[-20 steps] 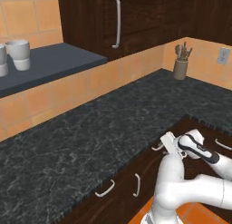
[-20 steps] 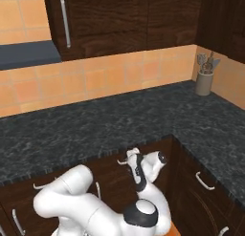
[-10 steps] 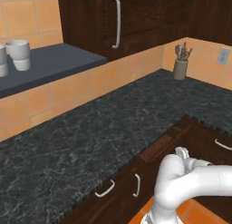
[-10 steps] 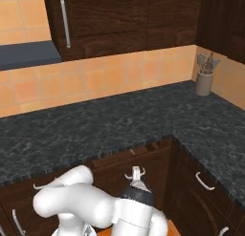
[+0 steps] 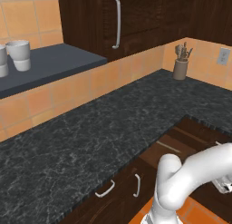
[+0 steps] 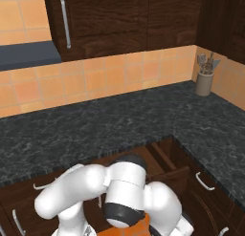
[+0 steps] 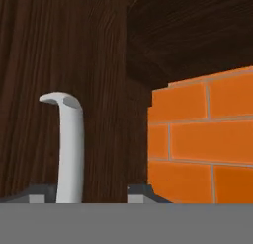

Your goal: Take a straw from the drawer in front and place it inside the glass cup on the dining counter.

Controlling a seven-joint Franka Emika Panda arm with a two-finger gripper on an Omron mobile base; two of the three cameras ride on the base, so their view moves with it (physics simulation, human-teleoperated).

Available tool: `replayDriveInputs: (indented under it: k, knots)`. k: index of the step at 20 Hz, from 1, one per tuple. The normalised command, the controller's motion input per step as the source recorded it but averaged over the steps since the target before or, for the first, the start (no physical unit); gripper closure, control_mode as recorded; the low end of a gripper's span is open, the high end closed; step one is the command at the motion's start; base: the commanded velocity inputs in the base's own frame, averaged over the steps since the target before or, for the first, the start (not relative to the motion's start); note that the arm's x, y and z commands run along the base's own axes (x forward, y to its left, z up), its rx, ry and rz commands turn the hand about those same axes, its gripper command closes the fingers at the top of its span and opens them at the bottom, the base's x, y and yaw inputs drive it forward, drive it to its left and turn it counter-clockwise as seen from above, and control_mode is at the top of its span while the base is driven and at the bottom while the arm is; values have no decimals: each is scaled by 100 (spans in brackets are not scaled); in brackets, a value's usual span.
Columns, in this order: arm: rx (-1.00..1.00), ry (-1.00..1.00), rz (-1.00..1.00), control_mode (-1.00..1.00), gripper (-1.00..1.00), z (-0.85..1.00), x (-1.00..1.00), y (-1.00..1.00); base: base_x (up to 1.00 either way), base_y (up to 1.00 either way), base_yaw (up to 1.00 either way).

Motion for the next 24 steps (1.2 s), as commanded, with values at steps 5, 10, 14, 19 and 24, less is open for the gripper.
replayDriveInputs:
  k: [5,10,14,19,24]
  knots:
    - [-50,80,-6,-100,100,-63,-100,-54,0,0,0]
    - [-13,37,-12,-100,100,72,-84,0,0,0,0]
    - [-3,0,-16,-100,-100,100,-30,1,0,0,0]
    - [0,-30,-23,-100,-100,100,-2,5,0,0,0]
    - [0,-42,-26,-100,-100,100,2,0,0,0,0]
